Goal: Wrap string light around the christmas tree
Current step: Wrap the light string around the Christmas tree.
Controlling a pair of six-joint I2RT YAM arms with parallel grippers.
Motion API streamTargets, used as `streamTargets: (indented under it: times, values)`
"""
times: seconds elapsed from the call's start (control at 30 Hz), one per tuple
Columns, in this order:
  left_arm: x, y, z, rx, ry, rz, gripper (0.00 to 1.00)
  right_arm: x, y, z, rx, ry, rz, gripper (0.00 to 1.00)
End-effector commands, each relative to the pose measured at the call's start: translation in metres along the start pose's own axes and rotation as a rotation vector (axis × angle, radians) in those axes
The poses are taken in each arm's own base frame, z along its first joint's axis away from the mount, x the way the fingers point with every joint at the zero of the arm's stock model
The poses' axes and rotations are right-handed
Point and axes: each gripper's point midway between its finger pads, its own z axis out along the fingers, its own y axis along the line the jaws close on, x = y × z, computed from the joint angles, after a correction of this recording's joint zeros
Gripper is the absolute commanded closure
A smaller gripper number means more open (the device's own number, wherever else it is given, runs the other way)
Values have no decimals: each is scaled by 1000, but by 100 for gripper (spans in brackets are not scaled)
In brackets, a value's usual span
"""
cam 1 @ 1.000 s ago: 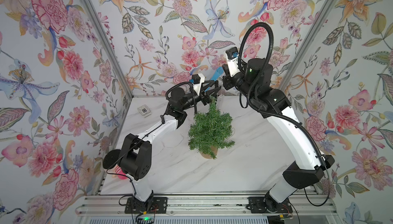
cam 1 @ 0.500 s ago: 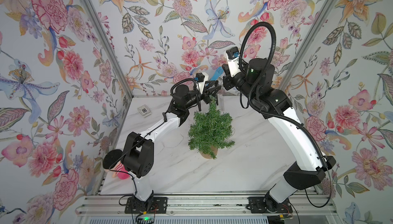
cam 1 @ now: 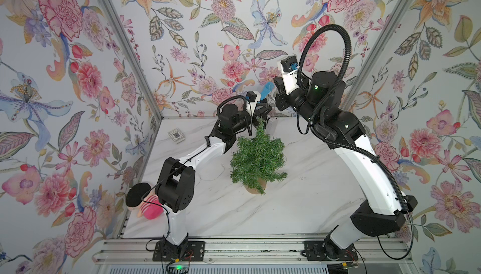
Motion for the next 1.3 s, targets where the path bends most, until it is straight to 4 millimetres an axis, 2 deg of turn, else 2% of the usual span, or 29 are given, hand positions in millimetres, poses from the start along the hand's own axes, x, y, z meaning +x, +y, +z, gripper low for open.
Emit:
streamTargets:
  times: [0.0, 0.1, 0.23, 0.33, 0.57, 0.67, 0.8, 0.93, 1.03, 1.1, 1.27]
  values:
    - [-24, 16, -3, -113, -28, 66, 81, -31, -15, -29, 42, -77, -15, 100]
    - [-43, 23, -14, -178, -35, 129, 90, -28, -22, -37, 72, -67, -26, 100]
    - [-83, 31, -39, -297, -41, 257, 100, -22, -29, -46, 103, -48, -45, 100]
    - [-114, 38, -64, -398, -38, 345, 100, -17, -38, -53, 143, -32, -61, 100]
    - [-167, 26, -107, -468, 32, 520, 100, 3, -60, -60, 239, 27, -91, 100]
    - [-177, 24, -120, -489, 108, 572, 100, 15, -68, -64, 274, 57, -93, 100]
    - [-196, 20, -143, -532, 170, 624, 100, 33, -65, -72, 270, 87, -79, 100]
    - [-191, -1, -157, -473, 231, 623, 100, 54, -56, -80, 233, 113, -54, 100]
    - [-174, -21, -161, -398, 307, 590, 100, 73, -49, -86, 210, 139, -33, 100]
    - [-157, -32, -162, -358, 361, 538, 100, 89, -57, -91, 237, 168, -22, 100]
    - [-106, -60, -163, -281, 480, 416, 100, 104, -59, -108, 250, 180, 17, 100]
